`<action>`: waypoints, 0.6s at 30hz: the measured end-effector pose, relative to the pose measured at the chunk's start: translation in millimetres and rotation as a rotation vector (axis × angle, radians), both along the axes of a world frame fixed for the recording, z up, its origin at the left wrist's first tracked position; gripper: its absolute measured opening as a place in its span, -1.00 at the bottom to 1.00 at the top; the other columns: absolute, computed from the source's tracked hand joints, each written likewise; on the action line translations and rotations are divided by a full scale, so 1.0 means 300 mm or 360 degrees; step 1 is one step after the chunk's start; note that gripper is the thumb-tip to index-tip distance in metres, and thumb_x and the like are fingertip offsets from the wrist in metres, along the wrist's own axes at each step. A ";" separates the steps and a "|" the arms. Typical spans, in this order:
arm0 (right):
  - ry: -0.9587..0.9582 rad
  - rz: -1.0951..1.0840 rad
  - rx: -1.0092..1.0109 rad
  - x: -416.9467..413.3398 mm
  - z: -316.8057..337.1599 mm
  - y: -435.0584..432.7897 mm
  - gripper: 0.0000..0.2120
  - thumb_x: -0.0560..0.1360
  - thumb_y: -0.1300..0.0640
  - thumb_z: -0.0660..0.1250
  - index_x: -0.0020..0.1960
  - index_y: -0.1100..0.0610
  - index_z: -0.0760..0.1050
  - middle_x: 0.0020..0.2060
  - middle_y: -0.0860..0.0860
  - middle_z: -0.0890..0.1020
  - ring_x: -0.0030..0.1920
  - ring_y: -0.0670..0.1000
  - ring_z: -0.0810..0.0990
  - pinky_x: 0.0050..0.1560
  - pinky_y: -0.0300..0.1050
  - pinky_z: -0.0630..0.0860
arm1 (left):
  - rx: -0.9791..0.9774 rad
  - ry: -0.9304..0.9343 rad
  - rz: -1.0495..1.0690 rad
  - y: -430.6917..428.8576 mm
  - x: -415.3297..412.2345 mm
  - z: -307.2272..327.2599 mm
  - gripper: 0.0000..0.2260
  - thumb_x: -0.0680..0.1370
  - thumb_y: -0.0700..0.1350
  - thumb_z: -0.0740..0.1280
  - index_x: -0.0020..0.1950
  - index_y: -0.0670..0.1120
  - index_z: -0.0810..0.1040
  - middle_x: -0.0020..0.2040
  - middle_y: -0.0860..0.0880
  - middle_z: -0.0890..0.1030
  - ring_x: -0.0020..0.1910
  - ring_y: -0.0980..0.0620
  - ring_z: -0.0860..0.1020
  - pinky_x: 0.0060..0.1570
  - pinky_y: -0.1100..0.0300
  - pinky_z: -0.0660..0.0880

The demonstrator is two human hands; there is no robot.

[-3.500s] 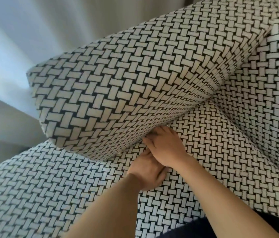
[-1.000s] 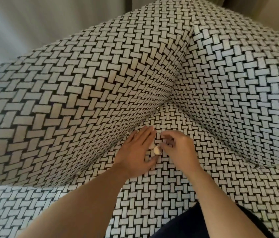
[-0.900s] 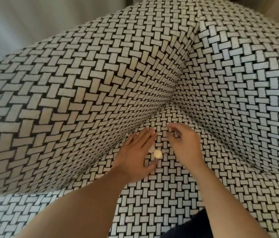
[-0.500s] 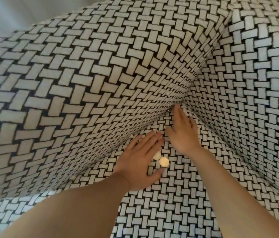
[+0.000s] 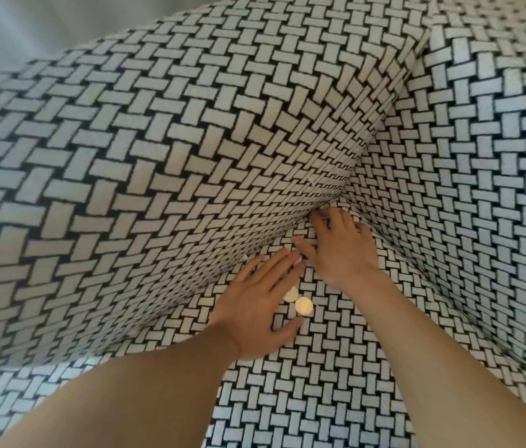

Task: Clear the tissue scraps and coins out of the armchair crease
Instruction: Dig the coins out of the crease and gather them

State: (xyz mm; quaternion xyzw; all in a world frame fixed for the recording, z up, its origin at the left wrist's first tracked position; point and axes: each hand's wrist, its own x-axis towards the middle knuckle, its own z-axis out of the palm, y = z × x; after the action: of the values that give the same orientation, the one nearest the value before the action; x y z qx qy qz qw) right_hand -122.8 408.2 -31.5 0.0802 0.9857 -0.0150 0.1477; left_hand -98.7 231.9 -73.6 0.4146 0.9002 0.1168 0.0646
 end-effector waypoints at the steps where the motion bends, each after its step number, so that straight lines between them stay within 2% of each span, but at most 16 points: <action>1: -0.0008 0.0012 -0.0019 0.002 0.000 0.001 -0.35 0.56 -0.27 -0.14 0.54 0.07 0.02 0.49 0.02 0.11 0.51 0.05 0.00 0.46 0.07 0.06 | 0.0005 -0.0001 -0.0002 0.000 -0.001 0.000 -0.34 0.54 0.27 0.02 0.55 -0.01 -0.04 0.56 0.03 -0.03 0.53 0.10 -0.08 0.46 0.04 -0.10; 5: -0.0087 0.0030 -0.0117 0.010 -0.005 0.001 -0.36 0.60 -0.23 -0.16 0.55 0.10 -0.08 0.55 -0.03 -0.08 0.52 0.00 -0.24 0.49 0.03 -0.12 | 0.0002 0.0003 -0.0005 0.000 -0.001 0.005 -0.34 0.54 0.25 0.04 0.55 -0.02 0.00 0.56 0.02 0.01 0.53 0.10 -0.05 0.46 0.05 -0.09; 7: -0.0092 0.0040 -0.0182 0.001 0.004 0.008 -0.37 0.60 -0.20 -0.10 0.55 0.12 -0.04 0.55 -0.01 -0.02 0.53 0.00 -0.18 0.50 0.03 -0.11 | 0.0003 0.0010 -0.0004 0.001 -0.002 0.007 -0.35 0.54 0.25 0.04 0.55 -0.03 0.02 0.56 0.02 0.02 0.53 0.10 -0.05 0.46 0.06 -0.09; 10: 0.0013 0.0112 -0.0285 0.005 0.012 0.026 -0.46 0.61 -0.11 0.03 0.50 0.14 0.10 0.48 0.04 0.20 0.49 0.04 0.09 0.49 0.00 0.02 | 0.0004 0.0012 -0.0006 0.000 -0.001 0.009 -0.35 0.54 0.24 0.04 0.55 -0.03 0.05 0.56 0.01 0.05 0.52 0.09 -0.02 0.45 0.05 -0.07; 12: 0.0078 0.0178 -0.0361 0.033 0.013 0.038 -0.50 0.62 -0.05 0.06 0.49 0.11 0.12 0.44 0.02 0.25 0.45 0.02 0.18 0.47 -0.03 0.05 | -0.0005 0.0011 -0.0006 -0.002 -0.002 0.009 -0.35 0.54 0.25 0.02 0.55 -0.03 0.03 0.56 0.01 0.04 0.52 0.09 -0.04 0.45 0.05 -0.07; 18: -0.0004 0.0376 -0.0479 0.168 0.029 0.065 -0.50 0.63 0.11 0.05 0.53 0.05 0.01 0.52 -0.07 0.08 0.51 -0.07 0.03 0.51 -0.09 -0.08 | -0.0019 0.0006 0.0006 -0.003 0.001 0.007 -0.32 0.54 0.26 -0.04 0.56 -0.04 -0.12 0.57 0.02 -0.08 0.53 0.10 -0.13 0.47 0.06 -0.14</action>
State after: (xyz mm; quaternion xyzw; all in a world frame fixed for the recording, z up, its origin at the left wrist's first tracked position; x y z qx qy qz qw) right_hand -72.5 427.8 -22.9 -0.0589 0.9747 -0.1447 0.1600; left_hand -98.3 231.1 -71.5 0.4128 0.9017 0.1107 0.0650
